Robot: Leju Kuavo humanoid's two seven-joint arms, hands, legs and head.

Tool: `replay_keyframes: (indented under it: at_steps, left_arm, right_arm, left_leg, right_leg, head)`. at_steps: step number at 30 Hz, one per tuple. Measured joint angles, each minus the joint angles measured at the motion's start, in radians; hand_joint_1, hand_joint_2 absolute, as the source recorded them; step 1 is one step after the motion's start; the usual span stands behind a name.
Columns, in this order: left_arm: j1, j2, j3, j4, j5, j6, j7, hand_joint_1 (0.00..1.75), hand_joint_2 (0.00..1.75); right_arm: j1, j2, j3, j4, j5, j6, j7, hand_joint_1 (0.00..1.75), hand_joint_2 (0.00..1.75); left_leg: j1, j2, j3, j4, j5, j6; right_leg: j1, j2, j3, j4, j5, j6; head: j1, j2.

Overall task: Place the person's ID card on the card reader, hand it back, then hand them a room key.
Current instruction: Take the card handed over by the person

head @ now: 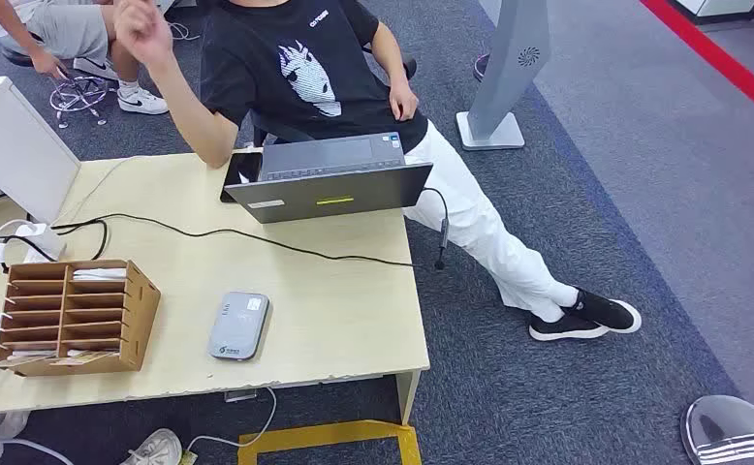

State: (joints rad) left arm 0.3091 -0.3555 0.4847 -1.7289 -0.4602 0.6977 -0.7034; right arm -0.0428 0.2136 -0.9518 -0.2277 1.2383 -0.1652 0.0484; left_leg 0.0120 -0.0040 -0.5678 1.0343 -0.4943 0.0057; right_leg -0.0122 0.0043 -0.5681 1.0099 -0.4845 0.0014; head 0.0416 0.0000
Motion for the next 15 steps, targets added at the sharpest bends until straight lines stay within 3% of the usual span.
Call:
replay_keyframes:
  at_steps: [8, 15]
  left_arm:
    - [-0.004, 0.008, -0.111, -0.194, -0.098, 0.000, 0.000, 0.00, 1.75]
    - [-0.108, 0.104, -0.131, -0.186, -0.144, 0.000, 0.058, 0.00, 1.75]
  right_arm:
    - [-0.003, 0.000, 0.002, 0.000, 0.027, 0.009, -0.003, 0.00, 1.75]
    - [-0.007, -0.002, 0.021, 0.000, 0.063, 0.025, -0.004, 0.00, 1.75]
  left_leg:
    - [0.000, 0.000, 0.000, 0.000, 0.000, 0.000]
    - [0.000, 0.000, 0.001, 0.000, 0.001, -0.001]
  right_leg:
    - [0.000, 0.000, 0.000, 0.000, 0.000, 0.000]
    - [0.000, 0.000, 0.000, 0.001, 0.000, 0.000]
  head:
    - [0.000, 0.000]
    - [0.000, 0.000]
